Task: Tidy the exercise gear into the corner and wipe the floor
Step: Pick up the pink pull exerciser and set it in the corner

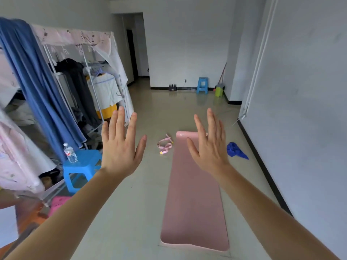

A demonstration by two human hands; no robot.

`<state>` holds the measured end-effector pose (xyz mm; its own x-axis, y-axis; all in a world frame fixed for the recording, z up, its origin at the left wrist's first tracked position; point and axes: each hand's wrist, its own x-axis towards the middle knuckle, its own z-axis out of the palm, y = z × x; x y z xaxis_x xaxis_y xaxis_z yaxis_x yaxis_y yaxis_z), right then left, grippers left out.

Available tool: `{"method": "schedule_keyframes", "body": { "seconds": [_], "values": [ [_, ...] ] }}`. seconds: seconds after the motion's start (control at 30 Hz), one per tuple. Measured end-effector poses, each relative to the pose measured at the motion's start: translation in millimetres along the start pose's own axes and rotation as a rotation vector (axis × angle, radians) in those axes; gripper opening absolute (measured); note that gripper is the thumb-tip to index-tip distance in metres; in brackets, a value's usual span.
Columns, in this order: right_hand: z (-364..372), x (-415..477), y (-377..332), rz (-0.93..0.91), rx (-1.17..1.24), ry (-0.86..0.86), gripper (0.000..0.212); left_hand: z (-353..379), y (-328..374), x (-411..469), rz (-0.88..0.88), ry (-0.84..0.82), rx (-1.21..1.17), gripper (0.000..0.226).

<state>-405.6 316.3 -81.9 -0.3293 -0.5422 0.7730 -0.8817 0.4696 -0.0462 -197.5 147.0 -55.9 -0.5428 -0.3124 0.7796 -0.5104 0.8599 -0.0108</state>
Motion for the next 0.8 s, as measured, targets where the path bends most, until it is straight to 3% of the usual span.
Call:
{"method": "schedule_keyframes", "body": {
  "seconds": [0.2, 0.4, 0.6, 0.8],
  "values": [
    [143.7, 43.2, 3.2, -0.024, 0.003, -0.070, 0.062, 132.2, -71.0, 28.3, -0.047, -0.204, 0.025, 0.066],
    [304.7, 132.2, 30.7, 0.026, 0.004, -0.141, 0.066, 264.8, -149.1, 115.0, -0.071, -0.328, 0.073, 0.068],
    [433.6, 271.2, 17.1, 0.109, 0.036, -0.241, 0.071, 345.8, -248.8, 217.6, -0.022, -0.318, 0.126, 0.066],
    [576.8, 363.2, -33.2, 0.025, 0.066, -0.320, 0.073, 448.6, -366.9, 276.9, -0.044, -0.276, 0.087, 0.063]
  ]
}}
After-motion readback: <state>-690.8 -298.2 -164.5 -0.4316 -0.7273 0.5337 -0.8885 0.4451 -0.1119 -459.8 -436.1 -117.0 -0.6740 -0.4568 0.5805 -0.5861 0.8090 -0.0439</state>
